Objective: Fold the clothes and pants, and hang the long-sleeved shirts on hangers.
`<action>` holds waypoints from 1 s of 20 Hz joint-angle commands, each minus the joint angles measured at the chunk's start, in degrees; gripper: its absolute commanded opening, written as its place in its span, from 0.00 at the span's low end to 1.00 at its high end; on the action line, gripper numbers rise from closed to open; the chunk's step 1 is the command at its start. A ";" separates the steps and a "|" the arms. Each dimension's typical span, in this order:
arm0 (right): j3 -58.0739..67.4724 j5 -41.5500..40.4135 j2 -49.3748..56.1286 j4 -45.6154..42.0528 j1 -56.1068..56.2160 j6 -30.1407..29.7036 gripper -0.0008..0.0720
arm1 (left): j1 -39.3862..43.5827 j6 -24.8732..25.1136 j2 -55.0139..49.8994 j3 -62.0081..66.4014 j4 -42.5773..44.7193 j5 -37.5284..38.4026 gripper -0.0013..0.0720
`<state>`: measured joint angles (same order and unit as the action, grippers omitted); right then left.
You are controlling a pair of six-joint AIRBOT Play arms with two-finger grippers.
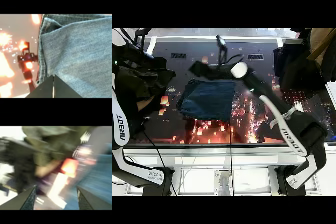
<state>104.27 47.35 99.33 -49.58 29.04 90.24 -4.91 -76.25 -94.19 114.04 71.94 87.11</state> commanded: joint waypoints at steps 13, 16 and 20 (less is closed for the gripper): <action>-28.41 7.37 9.62 35.54 -15.74 -23.06 1.00 | -0.20 -0.09 0.22 0.00 -2.14 0.85 0.05; -27.58 8.02 10.56 36.83 -13.40 -25.59 0.98 | -0.20 -0.09 0.22 0.00 -2.14 0.85 0.05; -22.93 9.27 10.29 36.35 -12.48 -25.70 0.10 | -0.20 -0.09 0.22 0.00 -2.14 1.25 0.05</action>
<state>78.74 55.83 109.30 -15.49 16.01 66.57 -5.15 -76.31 -94.02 114.06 69.80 88.03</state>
